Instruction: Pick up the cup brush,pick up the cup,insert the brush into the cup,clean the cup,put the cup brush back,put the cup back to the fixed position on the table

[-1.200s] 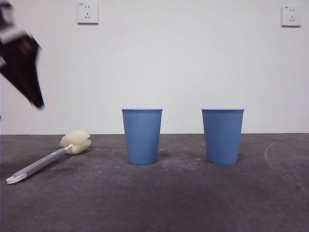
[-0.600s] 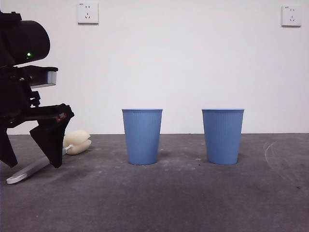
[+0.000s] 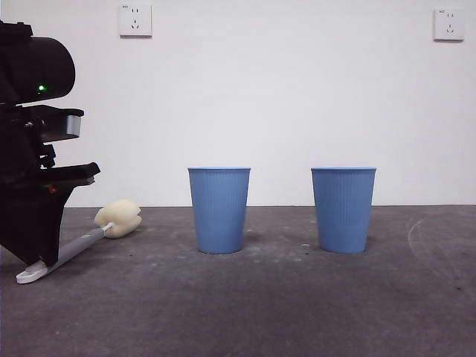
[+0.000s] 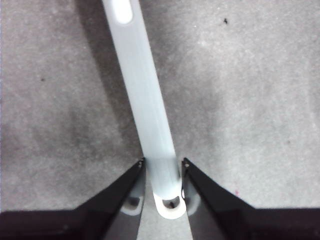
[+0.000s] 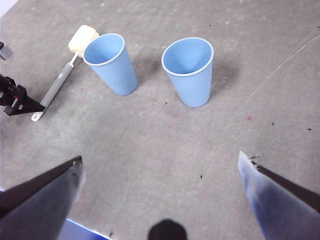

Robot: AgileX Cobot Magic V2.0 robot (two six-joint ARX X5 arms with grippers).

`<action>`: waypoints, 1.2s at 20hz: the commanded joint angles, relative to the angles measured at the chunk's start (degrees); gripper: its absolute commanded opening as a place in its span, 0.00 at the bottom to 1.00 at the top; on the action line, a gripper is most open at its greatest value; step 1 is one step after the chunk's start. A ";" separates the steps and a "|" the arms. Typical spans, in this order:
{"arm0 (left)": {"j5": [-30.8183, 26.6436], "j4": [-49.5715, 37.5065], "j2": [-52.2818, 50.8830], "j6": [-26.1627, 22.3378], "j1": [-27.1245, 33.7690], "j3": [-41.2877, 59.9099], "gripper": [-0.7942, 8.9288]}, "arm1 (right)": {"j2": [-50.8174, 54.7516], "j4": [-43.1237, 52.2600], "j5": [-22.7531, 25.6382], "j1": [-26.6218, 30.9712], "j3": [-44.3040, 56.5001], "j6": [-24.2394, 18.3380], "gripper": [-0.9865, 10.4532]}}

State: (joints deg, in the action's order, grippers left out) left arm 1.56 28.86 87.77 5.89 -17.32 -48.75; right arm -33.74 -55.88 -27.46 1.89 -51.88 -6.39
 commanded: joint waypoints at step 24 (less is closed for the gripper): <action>-0.09 0.07 3.54 0.63 -0.63 -0.15 0.07 | 0.09 -0.11 -0.26 -0.04 -0.07 0.81 0.63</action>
State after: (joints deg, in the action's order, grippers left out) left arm 0.34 28.40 90.50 7.79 -17.58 -49.54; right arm -33.74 -56.03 -27.46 1.89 -51.88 -5.80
